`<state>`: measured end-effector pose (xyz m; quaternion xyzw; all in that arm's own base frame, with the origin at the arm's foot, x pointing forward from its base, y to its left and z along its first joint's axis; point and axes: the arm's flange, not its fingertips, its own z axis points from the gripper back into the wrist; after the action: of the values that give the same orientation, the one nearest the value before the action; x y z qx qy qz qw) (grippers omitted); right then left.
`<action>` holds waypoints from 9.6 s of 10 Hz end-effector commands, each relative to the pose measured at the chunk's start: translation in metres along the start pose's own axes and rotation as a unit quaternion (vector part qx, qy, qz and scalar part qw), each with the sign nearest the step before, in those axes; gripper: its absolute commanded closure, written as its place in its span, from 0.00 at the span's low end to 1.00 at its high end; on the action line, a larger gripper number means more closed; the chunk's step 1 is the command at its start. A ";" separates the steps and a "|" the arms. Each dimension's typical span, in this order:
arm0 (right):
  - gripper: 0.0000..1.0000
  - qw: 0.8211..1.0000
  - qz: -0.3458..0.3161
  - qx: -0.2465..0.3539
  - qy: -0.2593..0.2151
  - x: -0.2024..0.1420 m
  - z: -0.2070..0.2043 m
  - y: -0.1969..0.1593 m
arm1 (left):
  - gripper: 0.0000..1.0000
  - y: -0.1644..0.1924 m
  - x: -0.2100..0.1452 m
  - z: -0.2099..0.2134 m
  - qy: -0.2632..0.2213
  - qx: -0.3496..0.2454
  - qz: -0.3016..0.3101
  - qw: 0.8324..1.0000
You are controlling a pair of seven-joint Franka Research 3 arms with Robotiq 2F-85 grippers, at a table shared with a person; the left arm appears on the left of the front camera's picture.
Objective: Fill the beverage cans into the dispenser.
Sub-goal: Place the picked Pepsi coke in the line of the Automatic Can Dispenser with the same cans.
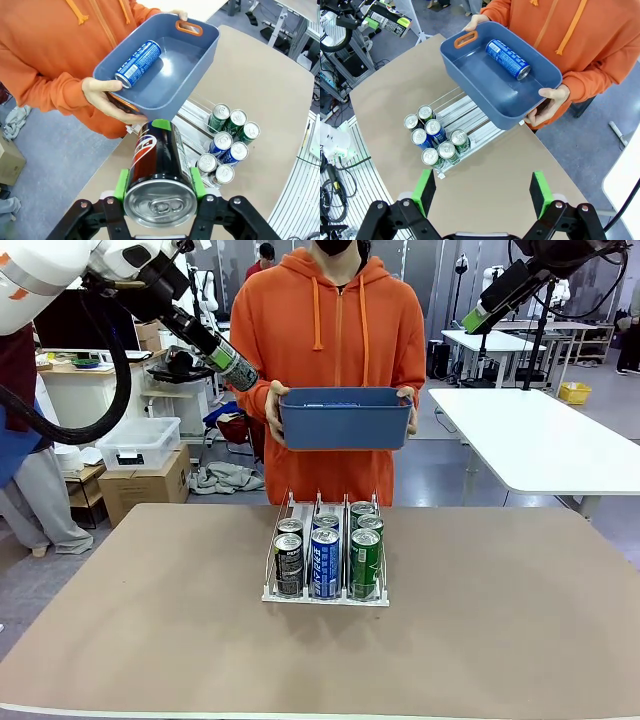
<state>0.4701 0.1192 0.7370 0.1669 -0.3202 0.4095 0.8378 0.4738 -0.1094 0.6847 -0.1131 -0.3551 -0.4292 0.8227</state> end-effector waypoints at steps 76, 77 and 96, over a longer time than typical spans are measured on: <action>0.00 1.000 0.001 -0.001 0.002 -0.001 0.000 -0.001 | 0.42 -0.183 -0.106 -0.273 0.285 -0.050 -0.104 0.952; 0.00 1.000 0.001 -0.001 0.002 -0.001 0.000 -0.001 | 0.42 -0.189 -0.105 -0.273 0.294 -0.006 -0.096 0.951; 0.00 1.000 0.001 -0.001 0.002 -0.001 0.000 -0.001 | 0.00 -0.191 -0.096 -0.240 0.273 0.023 -0.094 0.957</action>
<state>0.4703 0.1185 0.7370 0.1664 -0.3204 0.4089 0.8382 0.3999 -0.2830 0.4274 0.0683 -0.1413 -0.5096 0.8460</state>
